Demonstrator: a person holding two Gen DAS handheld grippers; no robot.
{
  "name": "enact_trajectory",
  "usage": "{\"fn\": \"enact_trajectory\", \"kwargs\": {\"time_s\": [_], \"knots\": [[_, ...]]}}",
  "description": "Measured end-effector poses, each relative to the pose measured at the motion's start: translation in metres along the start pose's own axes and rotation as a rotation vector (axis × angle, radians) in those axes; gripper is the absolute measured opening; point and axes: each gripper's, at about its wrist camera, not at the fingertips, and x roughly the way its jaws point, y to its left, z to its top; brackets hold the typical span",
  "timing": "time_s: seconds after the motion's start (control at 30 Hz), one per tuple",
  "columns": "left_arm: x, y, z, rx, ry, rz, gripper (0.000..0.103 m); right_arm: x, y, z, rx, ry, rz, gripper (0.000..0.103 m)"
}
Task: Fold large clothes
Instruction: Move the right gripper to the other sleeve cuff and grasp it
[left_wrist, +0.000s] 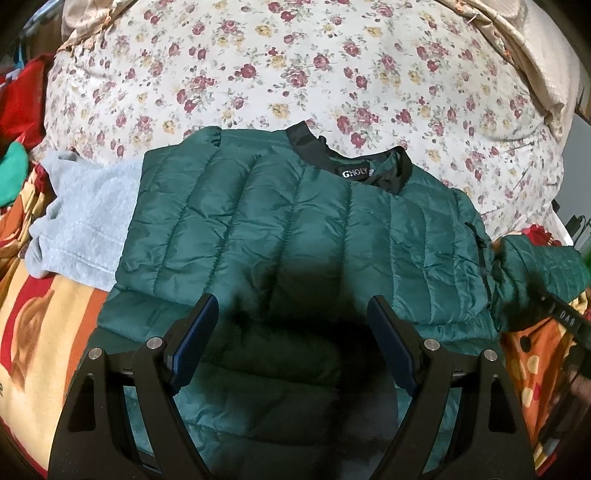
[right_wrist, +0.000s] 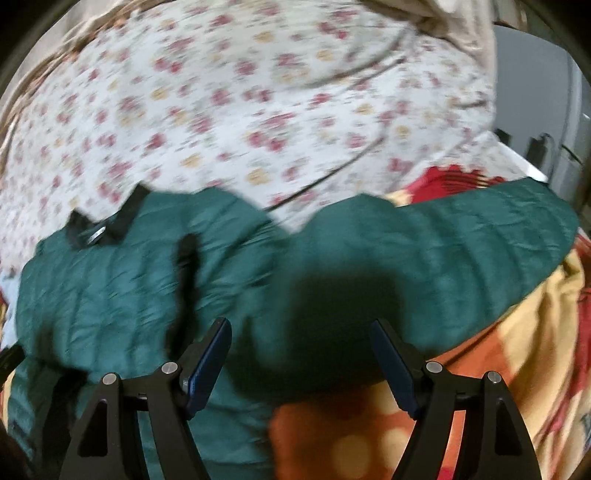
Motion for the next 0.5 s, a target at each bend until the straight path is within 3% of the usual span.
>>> {"fn": "enact_trajectory", "kwargs": {"time_s": [0.33,0.5], "knots": [[0.007,0.010,-0.003,-0.025,0.003,-0.003,0.083,-0.007,-0.129,0.026,0.233,-0.072,-0.188,0.075],[0.011,0.014,-0.002,-0.043,0.009,-0.005,0.083,-0.005,-0.184,0.028,0.365,-0.088,-0.249,0.083]]}}
